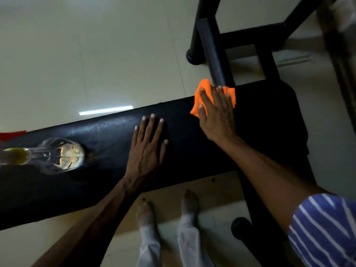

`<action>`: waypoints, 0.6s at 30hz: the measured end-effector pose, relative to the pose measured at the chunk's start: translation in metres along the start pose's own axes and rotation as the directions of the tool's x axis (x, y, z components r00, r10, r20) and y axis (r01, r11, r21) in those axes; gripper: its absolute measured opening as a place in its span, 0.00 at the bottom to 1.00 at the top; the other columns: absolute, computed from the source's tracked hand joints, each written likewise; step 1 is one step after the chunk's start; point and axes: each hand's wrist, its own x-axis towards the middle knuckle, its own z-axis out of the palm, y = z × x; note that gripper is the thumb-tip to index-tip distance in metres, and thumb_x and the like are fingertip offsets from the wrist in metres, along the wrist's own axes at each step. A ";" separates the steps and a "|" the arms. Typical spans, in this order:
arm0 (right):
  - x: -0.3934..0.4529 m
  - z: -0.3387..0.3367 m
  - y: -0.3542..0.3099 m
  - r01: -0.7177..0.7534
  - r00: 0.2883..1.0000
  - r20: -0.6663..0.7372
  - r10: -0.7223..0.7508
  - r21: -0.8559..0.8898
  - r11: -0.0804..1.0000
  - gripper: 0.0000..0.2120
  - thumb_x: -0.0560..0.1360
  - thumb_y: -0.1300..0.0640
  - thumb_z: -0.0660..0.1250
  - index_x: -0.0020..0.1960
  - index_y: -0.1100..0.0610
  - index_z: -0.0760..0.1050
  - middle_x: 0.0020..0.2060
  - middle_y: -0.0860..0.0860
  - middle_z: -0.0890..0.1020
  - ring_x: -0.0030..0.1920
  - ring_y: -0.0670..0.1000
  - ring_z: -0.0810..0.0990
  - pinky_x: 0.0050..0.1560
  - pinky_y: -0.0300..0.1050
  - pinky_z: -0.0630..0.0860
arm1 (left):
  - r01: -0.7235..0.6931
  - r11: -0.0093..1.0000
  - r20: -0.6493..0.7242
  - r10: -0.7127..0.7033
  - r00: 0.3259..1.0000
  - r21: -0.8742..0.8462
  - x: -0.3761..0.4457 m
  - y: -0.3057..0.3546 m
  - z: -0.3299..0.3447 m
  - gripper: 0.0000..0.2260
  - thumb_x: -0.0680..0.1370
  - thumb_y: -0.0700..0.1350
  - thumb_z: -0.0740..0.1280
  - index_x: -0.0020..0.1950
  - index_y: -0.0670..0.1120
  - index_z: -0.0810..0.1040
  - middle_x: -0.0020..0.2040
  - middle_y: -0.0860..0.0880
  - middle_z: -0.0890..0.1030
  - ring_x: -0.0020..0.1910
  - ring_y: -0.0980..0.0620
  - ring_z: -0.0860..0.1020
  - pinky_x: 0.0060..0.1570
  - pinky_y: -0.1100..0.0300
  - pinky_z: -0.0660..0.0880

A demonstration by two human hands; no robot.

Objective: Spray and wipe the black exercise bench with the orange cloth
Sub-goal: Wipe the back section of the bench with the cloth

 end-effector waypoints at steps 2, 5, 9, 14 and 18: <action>-0.025 0.006 -0.012 0.056 0.998 0.005 -0.056 0.043 0.998 0.26 0.86 0.52 0.59 0.83 0.54 0.65 0.84 0.59 0.61 0.85 0.62 0.57 0.85 0.64 0.50 | 0.039 0.999 0.004 -0.039 0.999 -0.017 0.006 0.010 0.001 0.27 0.87 0.50 0.58 0.85 0.46 0.57 0.86 0.43 0.52 0.85 0.42 0.47 0.84 0.43 0.46; -0.073 0.008 -0.017 0.188 0.975 0.105 -0.197 0.090 0.978 0.28 0.86 0.50 0.57 0.85 0.52 0.59 0.86 0.57 0.55 0.87 0.59 0.50 0.85 0.63 0.49 | 0.097 0.990 -0.016 -0.099 0.995 -0.100 0.003 0.022 -0.002 0.26 0.87 0.49 0.58 0.84 0.44 0.59 0.85 0.43 0.54 0.85 0.43 0.48 0.84 0.44 0.46; -0.103 -0.004 0.000 0.220 0.937 0.228 -0.264 0.201 0.955 0.30 0.87 0.49 0.59 0.86 0.49 0.54 0.87 0.54 0.50 0.87 0.54 0.43 0.87 0.57 0.43 | 0.125 0.977 -0.016 -0.130 0.991 -0.170 -0.009 0.035 -0.003 0.24 0.86 0.48 0.60 0.82 0.41 0.64 0.84 0.42 0.58 0.85 0.43 0.50 0.84 0.46 0.49; -0.108 -0.030 0.014 0.091 0.966 0.196 -0.166 0.341 0.936 0.28 0.86 0.59 0.60 0.85 0.53 0.60 0.86 0.55 0.55 0.87 0.53 0.49 0.86 0.45 0.47 | 0.056 0.981 -0.009 -0.059 0.998 -0.187 -0.014 0.061 0.000 0.22 0.85 0.47 0.64 0.74 0.34 0.73 0.80 0.35 0.65 0.84 0.37 0.55 0.83 0.43 0.55; -0.104 -0.045 0.016 -0.095 0.985 0.173 0.020 0.436 0.895 0.27 0.87 0.59 0.60 0.84 0.54 0.61 0.86 0.54 0.58 0.86 0.51 0.56 0.82 0.41 0.55 | 0.053 0.987 0.072 -0.042 0.996 -0.151 -0.002 0.084 0.001 0.22 0.83 0.51 0.67 0.64 0.32 0.77 0.77 0.35 0.69 0.83 0.36 0.59 0.82 0.45 0.55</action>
